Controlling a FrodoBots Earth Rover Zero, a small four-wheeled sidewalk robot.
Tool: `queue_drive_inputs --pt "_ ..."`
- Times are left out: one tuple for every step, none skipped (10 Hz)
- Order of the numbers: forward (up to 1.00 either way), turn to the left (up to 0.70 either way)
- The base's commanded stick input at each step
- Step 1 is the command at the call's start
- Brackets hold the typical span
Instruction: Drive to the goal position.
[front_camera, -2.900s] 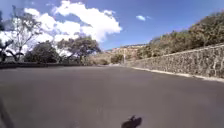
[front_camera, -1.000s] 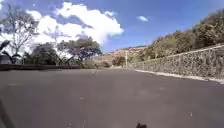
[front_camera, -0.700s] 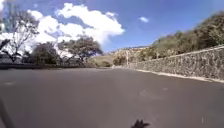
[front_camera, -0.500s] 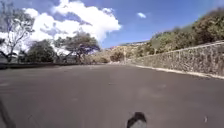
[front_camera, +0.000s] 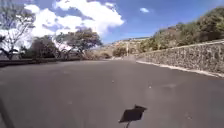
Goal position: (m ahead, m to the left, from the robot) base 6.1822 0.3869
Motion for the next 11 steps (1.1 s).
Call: queue_drive_inputs --pt "0.50 0.00" --pt "0.50 0.00" --pt "0.50 0.00" --pt "0.50 0.00" --pt "0.50 0.00" --pt "0.50 0.00" --pt "0.50 0.00" --pt "0.50 0.00" --pt "0.50 0.00" --pt "0.50 0.00" --pt "0.50 0.00"
